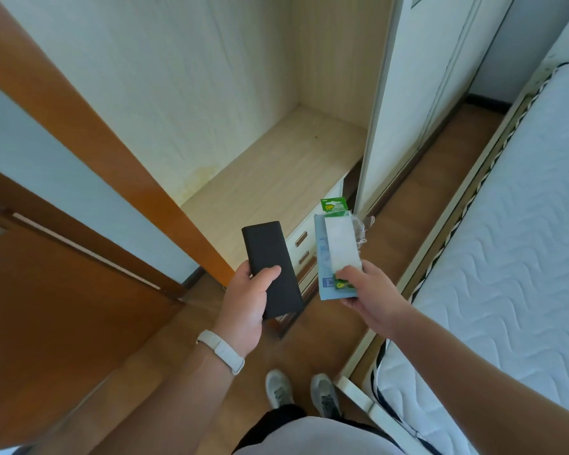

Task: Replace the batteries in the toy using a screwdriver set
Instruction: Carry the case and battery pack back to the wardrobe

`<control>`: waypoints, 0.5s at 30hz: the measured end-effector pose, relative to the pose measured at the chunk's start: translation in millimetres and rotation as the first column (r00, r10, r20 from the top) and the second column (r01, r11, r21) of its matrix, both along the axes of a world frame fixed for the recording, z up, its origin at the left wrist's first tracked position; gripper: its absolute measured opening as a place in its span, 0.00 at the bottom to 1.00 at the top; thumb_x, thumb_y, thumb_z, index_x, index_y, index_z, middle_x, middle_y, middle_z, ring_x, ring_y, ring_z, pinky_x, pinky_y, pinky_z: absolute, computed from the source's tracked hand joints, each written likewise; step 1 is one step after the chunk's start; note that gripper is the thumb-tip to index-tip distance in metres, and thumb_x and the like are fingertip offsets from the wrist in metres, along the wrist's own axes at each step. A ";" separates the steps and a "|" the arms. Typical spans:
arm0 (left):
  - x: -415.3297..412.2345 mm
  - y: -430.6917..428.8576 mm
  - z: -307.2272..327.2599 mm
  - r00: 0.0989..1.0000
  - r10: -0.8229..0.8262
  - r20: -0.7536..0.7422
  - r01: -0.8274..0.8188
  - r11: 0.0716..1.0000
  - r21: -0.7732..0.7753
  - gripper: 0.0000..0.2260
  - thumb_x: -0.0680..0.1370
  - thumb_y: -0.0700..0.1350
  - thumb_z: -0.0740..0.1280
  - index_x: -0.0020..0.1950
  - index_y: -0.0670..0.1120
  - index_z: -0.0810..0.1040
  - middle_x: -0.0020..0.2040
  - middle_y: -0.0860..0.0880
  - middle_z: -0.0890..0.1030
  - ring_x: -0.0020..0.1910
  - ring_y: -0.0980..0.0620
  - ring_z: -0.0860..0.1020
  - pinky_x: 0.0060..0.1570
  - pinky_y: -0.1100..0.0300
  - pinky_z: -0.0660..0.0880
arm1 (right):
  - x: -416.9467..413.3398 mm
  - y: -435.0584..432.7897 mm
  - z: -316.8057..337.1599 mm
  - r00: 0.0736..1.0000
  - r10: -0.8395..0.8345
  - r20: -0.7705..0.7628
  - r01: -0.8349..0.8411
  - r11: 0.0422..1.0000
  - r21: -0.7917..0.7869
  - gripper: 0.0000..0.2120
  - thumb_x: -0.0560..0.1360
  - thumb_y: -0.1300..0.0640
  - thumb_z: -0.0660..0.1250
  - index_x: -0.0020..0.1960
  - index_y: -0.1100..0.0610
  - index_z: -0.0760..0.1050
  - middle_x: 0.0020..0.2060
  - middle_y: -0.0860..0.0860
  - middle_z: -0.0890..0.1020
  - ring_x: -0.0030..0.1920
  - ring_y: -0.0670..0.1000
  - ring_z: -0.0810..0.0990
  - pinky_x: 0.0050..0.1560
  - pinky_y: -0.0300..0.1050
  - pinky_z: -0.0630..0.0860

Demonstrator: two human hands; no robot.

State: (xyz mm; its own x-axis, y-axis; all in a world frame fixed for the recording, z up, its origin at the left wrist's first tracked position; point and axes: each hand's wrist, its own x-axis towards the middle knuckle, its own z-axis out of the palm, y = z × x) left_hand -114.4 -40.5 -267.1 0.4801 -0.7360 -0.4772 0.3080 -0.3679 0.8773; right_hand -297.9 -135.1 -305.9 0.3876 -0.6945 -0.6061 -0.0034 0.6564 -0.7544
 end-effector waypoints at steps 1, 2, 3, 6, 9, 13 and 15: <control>1.1 -5.4 -0.1 1.000 0.001 -0.006 -0.001 1.000 0.000 0.07 0.80 0.49 0.70 0.57 0.55 0.79 0.47 0.55 0.85 0.54 0.48 0.82 0.41 0.59 0.82 | 0.2 -3.8 -0.9 1.000 -0.007 0.003 0.007 1.000 0.005 0.13 0.77 0.56 0.68 0.61 0.55 0.73 0.53 0.57 0.82 0.55 0.55 0.82 0.50 0.47 0.80; 2.8 -10.4 -0.7 1.000 0.005 -0.007 -0.005 1.000 0.002 0.07 0.80 0.49 0.70 0.57 0.55 0.78 0.49 0.53 0.85 0.54 0.48 0.82 0.42 0.58 0.82 | -0.1 -7.4 -1.9 1.000 -0.013 0.007 0.013 1.000 0.008 0.13 0.77 0.56 0.68 0.60 0.55 0.73 0.53 0.56 0.82 0.54 0.54 0.82 0.48 0.45 0.79; 4.9 -15.4 -1.6 1.000 0.009 0.000 -0.009 1.000 0.012 0.07 0.80 0.49 0.70 0.57 0.56 0.78 0.51 0.52 0.84 0.54 0.48 0.82 0.42 0.58 0.82 | -0.5 -10.8 -2.6 1.000 -0.018 0.012 0.018 1.000 0.010 0.14 0.77 0.56 0.69 0.60 0.55 0.73 0.52 0.56 0.83 0.53 0.53 0.82 0.46 0.44 0.78; 12.8 -28.5 -6.1 1.000 0.003 0.029 -0.004 0.999 0.052 0.09 0.79 0.51 0.71 0.58 0.57 0.76 0.57 0.51 0.81 0.57 0.47 0.80 0.50 0.53 0.84 | -2.0 -20.0 -3.0 0.999 -0.037 0.014 0.037 0.999 0.011 0.17 0.73 0.53 0.70 0.60 0.55 0.73 0.52 0.56 0.83 0.53 0.53 0.83 0.47 0.44 0.79; 18.7 -44.0 -7.7 1.000 -0.015 0.026 0.013 0.998 0.066 0.10 0.78 0.52 0.71 0.58 0.58 0.76 0.58 0.50 0.80 0.58 0.47 0.80 0.54 0.49 0.83 | -0.6 -29.4 -1.5 0.998 -0.066 0.006 0.066 0.998 0.003 0.17 0.74 0.54 0.69 0.60 0.55 0.73 0.52 0.56 0.83 0.51 0.52 0.82 0.45 0.44 0.77; 30.0 -62.4 -8.2 0.999 -0.042 0.033 0.040 0.998 0.056 0.11 0.77 0.52 0.72 0.59 0.57 0.77 0.58 0.50 0.81 0.58 0.46 0.80 0.53 0.49 0.83 | 9.6 -41.3 0.3 0.995 -0.101 0.005 0.101 0.995 0.003 0.14 0.76 0.56 0.68 0.61 0.55 0.73 0.51 0.55 0.83 0.48 0.51 0.82 0.41 0.42 0.76; 38.7 -69.7 -8.5 0.998 -0.054 0.027 0.052 0.998 0.047 0.13 0.76 0.52 0.72 0.60 0.57 0.77 0.58 0.49 0.81 0.58 0.46 0.80 0.54 0.47 0.83 | 18.4 -45.9 2.3 0.994 -0.109 0.003 0.109 0.994 0.006 0.13 0.77 0.57 0.68 0.61 0.56 0.73 0.51 0.56 0.83 0.48 0.51 0.82 0.41 0.42 0.76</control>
